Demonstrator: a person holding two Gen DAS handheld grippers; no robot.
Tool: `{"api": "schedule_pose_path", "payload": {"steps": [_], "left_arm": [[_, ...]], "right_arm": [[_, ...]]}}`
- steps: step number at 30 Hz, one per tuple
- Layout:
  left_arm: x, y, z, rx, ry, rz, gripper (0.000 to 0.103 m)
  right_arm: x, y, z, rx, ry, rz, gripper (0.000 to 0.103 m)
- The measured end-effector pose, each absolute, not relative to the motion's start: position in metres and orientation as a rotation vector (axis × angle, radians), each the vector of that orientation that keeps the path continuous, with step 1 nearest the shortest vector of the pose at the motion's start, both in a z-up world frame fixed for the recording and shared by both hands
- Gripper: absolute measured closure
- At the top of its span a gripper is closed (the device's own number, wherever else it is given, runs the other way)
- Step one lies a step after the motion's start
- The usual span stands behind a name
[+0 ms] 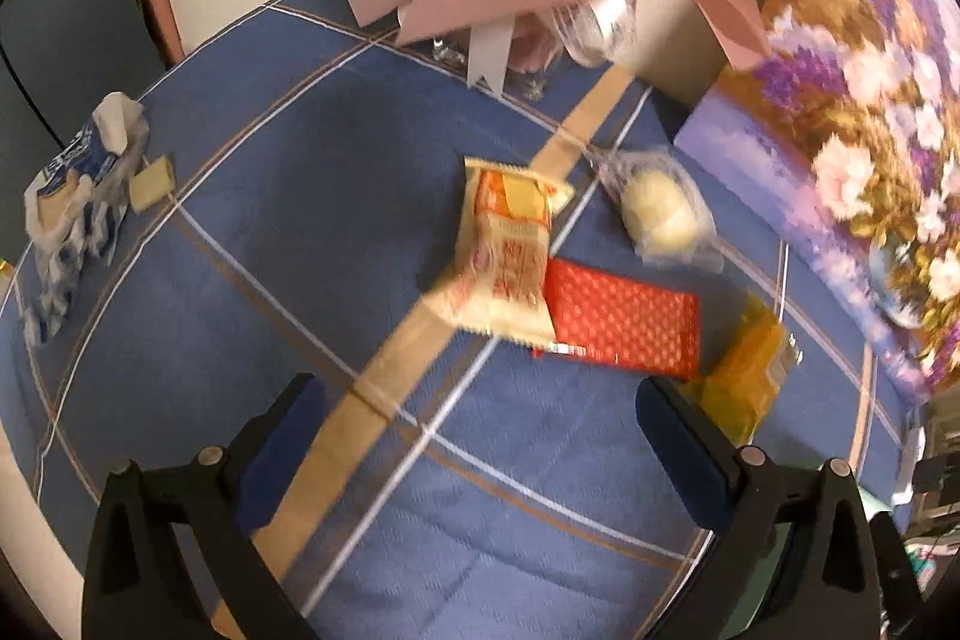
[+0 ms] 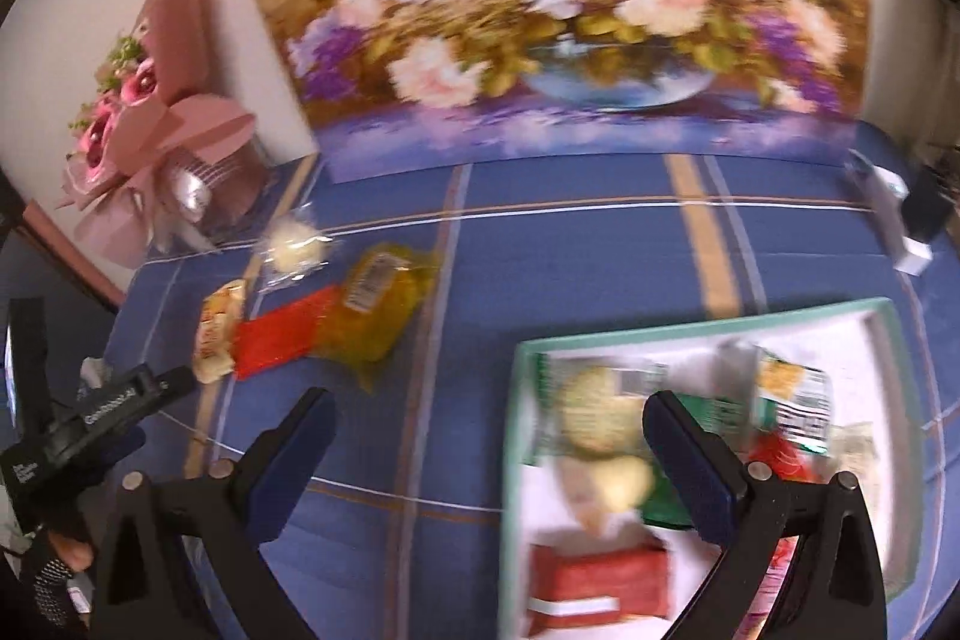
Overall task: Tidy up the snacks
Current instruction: 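Withdraw both open tools from the tray toward the remaining snacks, then grasp the cream pastry packet with the left tool while the right tool grasps the yellow barcode packet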
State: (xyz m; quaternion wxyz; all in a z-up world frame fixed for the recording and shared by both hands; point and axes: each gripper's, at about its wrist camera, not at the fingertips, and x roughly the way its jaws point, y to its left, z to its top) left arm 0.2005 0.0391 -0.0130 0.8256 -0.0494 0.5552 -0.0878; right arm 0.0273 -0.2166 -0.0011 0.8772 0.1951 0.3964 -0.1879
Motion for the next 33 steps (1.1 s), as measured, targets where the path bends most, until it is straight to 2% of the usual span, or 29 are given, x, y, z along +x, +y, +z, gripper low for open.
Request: {"api": "schedule_pose_path", "payload": {"steps": [6, 18, 20, 22, 23, 25, 28, 30, 33], "left_arm": [[0.232, 0.051, -0.009, -0.124, 1.198, -0.252, 0.0], [0.273, 0.027, -0.045, -0.077, 1.279, -0.327, 0.0], [0.277, 0.025, -0.051, -0.074, 1.278, -0.328, 0.001], [0.28, 0.021, -0.056, -0.062, 1.281, -0.334, 0.005], [0.281, 0.018, -0.059, -0.054, 1.282, -0.337, 0.012], [0.283, 0.016, -0.066, -0.043, 1.29, -0.332, 0.019], [0.287, 0.012, -0.074, -0.035, 1.295, -0.326, 0.024], [0.289, 0.008, -0.079, -0.025, 1.3, -0.322, 0.035], [0.291, 0.007, -0.082, -0.034, 1.3, -0.323, 0.038]], "right_arm": [[0.072, -0.202, -0.006, 0.403, 0.883, -0.346, 0.0], [0.15, -0.199, -0.044, 0.482, 1.016, -0.353, 0.001], [0.16, -0.198, -0.053, 0.477, 1.032, -0.377, 0.004], [0.167, -0.199, -0.06, 0.469, 1.047, -0.395, 0.006], [0.171, -0.199, -0.065, 0.467, 1.055, -0.401, 0.007], [0.177, -0.198, -0.071, 0.454, 1.066, -0.415, 0.01], [0.184, -0.199, -0.076, 0.434, 1.074, -0.433, 0.013], [0.187, -0.198, -0.08, 0.415, 1.079, -0.441, 0.016], [0.193, -0.197, -0.084, 0.393, 1.086, -0.452, 0.022]]}}
